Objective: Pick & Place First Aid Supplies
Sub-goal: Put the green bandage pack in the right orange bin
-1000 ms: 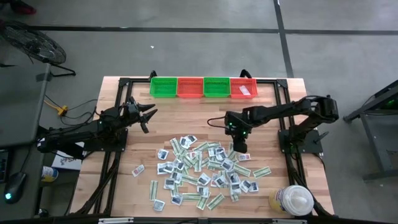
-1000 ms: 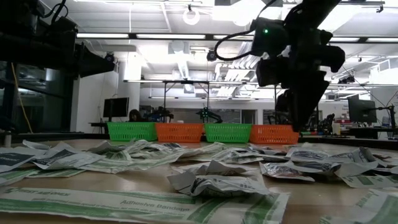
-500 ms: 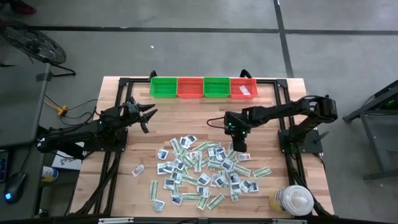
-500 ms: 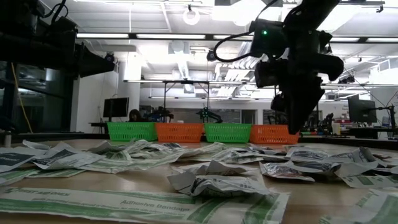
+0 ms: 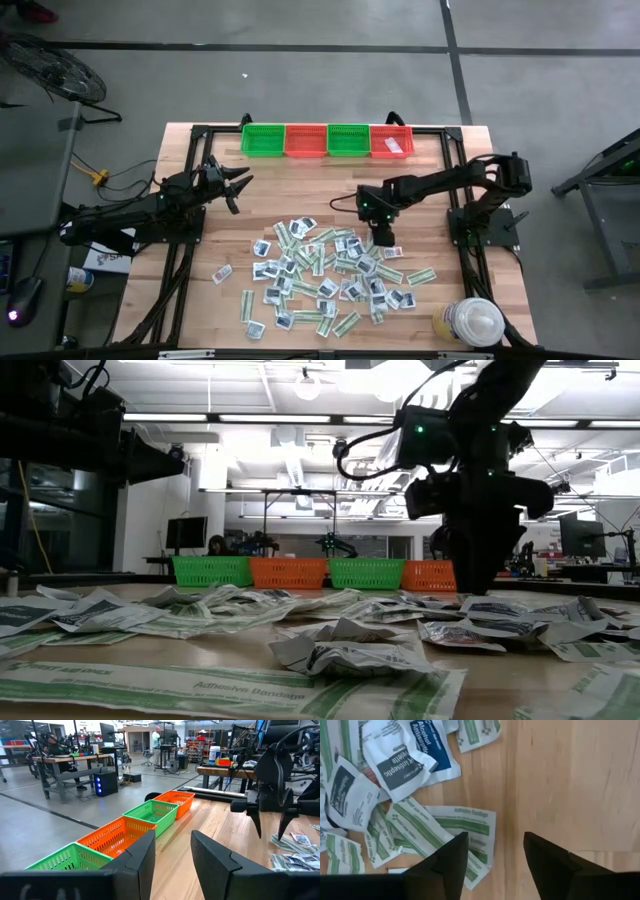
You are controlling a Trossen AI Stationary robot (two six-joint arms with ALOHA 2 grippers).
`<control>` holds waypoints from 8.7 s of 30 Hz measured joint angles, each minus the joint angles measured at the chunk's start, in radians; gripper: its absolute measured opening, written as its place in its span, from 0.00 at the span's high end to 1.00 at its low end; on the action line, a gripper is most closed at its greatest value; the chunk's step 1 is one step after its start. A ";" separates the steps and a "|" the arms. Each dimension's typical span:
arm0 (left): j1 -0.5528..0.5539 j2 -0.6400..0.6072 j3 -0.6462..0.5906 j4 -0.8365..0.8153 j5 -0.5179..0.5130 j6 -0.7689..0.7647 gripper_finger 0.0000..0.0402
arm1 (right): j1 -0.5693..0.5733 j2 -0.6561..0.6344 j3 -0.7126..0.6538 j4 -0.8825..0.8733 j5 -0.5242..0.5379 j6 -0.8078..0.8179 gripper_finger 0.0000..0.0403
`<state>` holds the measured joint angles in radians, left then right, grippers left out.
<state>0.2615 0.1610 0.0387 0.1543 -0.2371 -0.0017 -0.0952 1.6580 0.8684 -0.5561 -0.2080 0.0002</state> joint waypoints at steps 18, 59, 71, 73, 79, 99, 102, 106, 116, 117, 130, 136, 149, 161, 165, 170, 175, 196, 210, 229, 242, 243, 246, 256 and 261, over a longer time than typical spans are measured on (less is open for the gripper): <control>0.000 0.000 0.000 0.000 0.000 0.000 0.70 | 0.016 0.054 0.003 0.027 0.032 -0.001 0.91; 0.000 0.000 0.000 0.000 0.000 0.000 0.70 | -0.302 -0.404 -0.001 -0.070 0.206 0.406 1.00; 0.000 0.000 0.000 0.000 0.000 0.000 0.70 | -0.514 -0.442 0.000 -0.048 0.264 0.504 1.00; 0.000 0.000 0.000 0.000 0.000 0.000 0.70 | -0.546 -0.442 0.000 -0.021 0.286 0.531 1.00; 0.000 0.000 0.000 0.000 0.000 0.000 0.70 | -0.627 -0.442 0.000 0.004 0.377 0.613 1.00; 0.000 0.000 0.000 0.000 0.000 0.000 0.70 | -0.704 -0.195 0.001 0.167 0.398 0.735 1.00; 0.000 0.000 0.000 0.000 0.000 0.000 0.70 | -0.704 -0.185 0.001 0.165 0.396 0.735 0.99; 0.000 0.000 0.000 0.000 0.000 0.000 0.70 | -0.704 -0.185 0.001 0.165 0.385 0.726 0.91; 0.000 0.000 0.000 0.000 0.000 0.000 0.70 | -0.704 -0.197 0.001 0.165 0.309 0.701 0.62; 0.000 0.000 0.000 0.000 0.000 0.000 0.70 | -0.702 -0.205 0.001 0.161 0.288 0.700 0.61; 0.000 0.000 0.000 0.000 0.000 0.000 0.70 | -0.581 -0.227 0.001 0.038 0.067 0.584 0.58; 0.000 0.000 0.000 0.000 0.000 0.000 0.70 | -0.486 -0.232 0.001 -0.036 0.035 0.506 0.58; 0.000 0.000 0.000 0.000 0.000 0.000 0.70 | -0.238 -0.232 0.001 -0.234 0.078 0.554 0.58; 0.000 0.000 0.000 0.000 0.000 0.000 0.70 | -0.031 -0.179 0.000 -0.255 0.089 0.789 0.58; 0.000 0.000 0.000 0.000 0.000 0.000 0.70 | 0.001 -0.119 0.000 -0.245 0.095 0.805 0.58; 0.000 0.000 0.000 0.000 0.000 0.000 0.70 | 0.011 -0.061 0.000 -0.190 0.107 0.816 0.58; 0.000 0.000 0.000 0.000 0.000 0.000 0.70 | 0.028 -0.015 0.000 -0.168 0.096 0.839 0.58; 0.000 0.000 0.000 0.000 0.000 0.000 0.70 | 0.045 0.065 0.004 -0.157 0.110 0.829 0.91; 0.000 0.000 0.000 0.000 0.000 0.000 0.70 | 0.008 -0.114 -0.003 -0.145 0.116 0.820 1.00; 0.000 0.000 0.000 0.000 0.000 0.000 0.70 | -0.259 -0.543 -0.001 -0.165 0.247 0.621 1.00; 0.000 0.000 0.000 0.000 0.000 0.000 0.70 | -0.497 -0.557 -0.001 -0.153 0.229 0.517 1.00; 0.000 0.000 0.000 0.000 0.000 0.000 0.70 | -0.510 -0.554 0.000 -0.152 0.229 0.524 1.00; 0.000 0.000 0.000 0.000 0.000 0.000 0.70 | -0.548 -0.542 0.000 -0.153 0.244 0.559 1.00; 0.000 0.000 0.000 0.000 0.000 0.000 0.70 | -0.647 -0.429 0.000 -0.106 0.282 0.703 1.00; 0.000 0.000 0.000 0.000 0.000 0.000 0.70 | -0.668 -0.338 0.000 0.006 0.300 0.787 1.00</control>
<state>0.2618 0.1608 0.0386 0.1543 -0.2367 -0.0017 -0.7628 1.3201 0.8688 -0.5499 0.0919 0.7871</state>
